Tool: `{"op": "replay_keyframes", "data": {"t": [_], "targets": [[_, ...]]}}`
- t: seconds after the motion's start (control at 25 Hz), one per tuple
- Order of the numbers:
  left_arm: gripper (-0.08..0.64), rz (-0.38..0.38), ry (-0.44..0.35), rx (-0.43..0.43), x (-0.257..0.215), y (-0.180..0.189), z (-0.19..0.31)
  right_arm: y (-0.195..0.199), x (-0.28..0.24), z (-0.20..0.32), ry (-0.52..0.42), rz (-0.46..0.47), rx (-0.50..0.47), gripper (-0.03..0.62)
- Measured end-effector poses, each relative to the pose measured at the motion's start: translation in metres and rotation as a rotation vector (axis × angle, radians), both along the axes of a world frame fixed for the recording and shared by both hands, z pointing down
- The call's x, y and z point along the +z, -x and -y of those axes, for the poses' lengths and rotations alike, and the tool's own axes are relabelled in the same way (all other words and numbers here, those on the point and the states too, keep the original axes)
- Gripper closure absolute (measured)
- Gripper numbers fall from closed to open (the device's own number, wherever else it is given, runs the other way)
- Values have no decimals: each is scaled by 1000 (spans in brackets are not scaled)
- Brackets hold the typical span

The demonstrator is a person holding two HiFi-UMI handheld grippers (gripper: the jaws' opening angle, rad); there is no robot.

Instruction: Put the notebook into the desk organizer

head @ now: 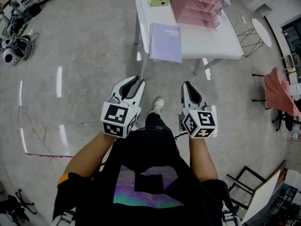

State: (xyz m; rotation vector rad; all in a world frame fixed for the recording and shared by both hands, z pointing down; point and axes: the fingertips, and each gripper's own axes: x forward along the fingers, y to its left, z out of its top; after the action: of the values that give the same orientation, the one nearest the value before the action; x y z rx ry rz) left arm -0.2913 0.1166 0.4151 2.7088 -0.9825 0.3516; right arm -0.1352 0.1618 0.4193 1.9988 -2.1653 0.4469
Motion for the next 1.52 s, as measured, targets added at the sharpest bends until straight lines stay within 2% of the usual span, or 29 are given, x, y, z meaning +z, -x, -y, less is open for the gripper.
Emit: {"op": "replay_keyframes", "data": {"t": [0.16, 0.36, 0.68, 0.92, 1.12, 1.36, 1.52], "targets": [[469, 7, 27, -25, 12, -3, 28, -16, 14, 24, 10, 18, 3, 567], [451, 18, 101, -30, 33, -24, 64, -40, 39, 63, 63, 72, -8, 518], [431, 25, 275, -89, 80, -58, 138, -89, 94, 131, 195, 240, -11, 483], [383, -1, 488, -102, 128, -87, 175, -125, 139, 167, 288, 404, -7, 457], [348, 0, 653, -126, 165, -93, 185, -142, 172, 181, 368, 545, -22, 422], [311, -6, 812, -116, 203, -94, 183, -139, 203, 188, 432, 736, -39, 377], [299, -85, 907, -74, 211, -97, 181, -126, 214, 188, 452, 872, -52, 356]]}}
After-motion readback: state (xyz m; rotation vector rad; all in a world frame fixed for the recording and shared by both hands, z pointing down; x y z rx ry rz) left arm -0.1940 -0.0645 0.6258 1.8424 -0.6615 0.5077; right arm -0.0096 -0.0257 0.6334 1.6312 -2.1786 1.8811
